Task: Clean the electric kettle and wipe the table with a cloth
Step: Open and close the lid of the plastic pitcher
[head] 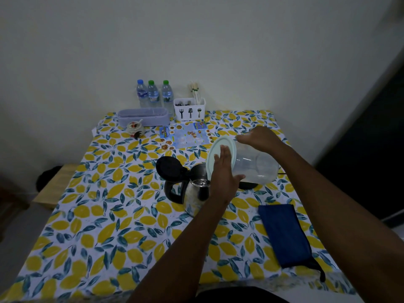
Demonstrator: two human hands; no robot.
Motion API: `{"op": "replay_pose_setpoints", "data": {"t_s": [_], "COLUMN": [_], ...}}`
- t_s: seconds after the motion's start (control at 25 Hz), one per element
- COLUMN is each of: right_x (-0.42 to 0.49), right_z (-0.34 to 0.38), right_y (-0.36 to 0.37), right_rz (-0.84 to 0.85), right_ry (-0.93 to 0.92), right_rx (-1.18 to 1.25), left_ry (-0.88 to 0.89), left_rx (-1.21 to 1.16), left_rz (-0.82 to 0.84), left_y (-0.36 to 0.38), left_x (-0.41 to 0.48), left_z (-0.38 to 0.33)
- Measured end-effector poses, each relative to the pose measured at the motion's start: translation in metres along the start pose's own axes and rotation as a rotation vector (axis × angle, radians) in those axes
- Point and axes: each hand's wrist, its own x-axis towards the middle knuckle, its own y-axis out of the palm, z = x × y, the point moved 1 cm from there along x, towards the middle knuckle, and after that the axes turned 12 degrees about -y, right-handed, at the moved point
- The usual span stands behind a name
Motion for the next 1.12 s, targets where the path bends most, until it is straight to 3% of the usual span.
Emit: {"op": "replay_pose_setpoints", "data": {"t_s": [0.76, 1.12], "right_x": [0.002, -0.029], "right_z": [-0.007, -0.084], "right_y": [0.002, 0.034], "right_rz": [-0.029, -0.195], "right_ry": [0.016, 0.348], "right_rx": [0.089, 0.534], "left_ry": [0.054, 0.202], "left_rx": [0.097, 0.457], "left_rz": [0.032, 0.164], "left_y": [-0.013, 0.021], "left_x": [0.003, 0.009], "left_z": [-0.007, -0.021]}}
